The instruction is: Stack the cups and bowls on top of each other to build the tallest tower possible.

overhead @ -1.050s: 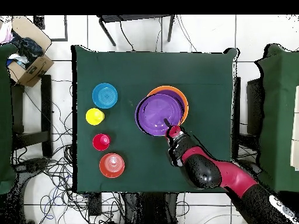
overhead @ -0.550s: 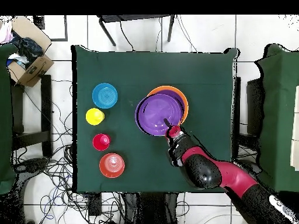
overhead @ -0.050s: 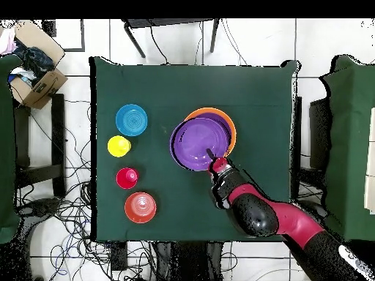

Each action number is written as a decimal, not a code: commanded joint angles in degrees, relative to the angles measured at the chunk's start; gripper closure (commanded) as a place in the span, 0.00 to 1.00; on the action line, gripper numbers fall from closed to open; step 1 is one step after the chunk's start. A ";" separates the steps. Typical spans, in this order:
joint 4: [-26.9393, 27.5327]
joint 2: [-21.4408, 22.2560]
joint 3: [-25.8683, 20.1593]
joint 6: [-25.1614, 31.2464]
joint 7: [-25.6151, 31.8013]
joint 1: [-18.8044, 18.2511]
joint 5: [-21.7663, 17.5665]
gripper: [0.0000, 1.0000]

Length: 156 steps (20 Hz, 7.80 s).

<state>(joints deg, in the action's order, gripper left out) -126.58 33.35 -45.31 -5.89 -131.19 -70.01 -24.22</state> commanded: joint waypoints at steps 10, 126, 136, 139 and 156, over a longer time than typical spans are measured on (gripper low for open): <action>2.73 1.53 1.03 8.14 0.05 2.23 -0.61 1.00; 2.26 -3.01 -1.58 10.76 -0.01 0.27 -0.13 0.00; 0.19 6.99 -3.18 15.98 -0.25 -0.53 3.64 0.00; -0.61 8.79 -4.41 17.32 -0.28 -1.31 4.85 0.00; -2.01 17.87 -10.79 25.99 -0.44 -4.10 11.74 0.00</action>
<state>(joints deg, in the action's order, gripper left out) -126.61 46.10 -50.24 9.77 -131.19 -74.58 -18.18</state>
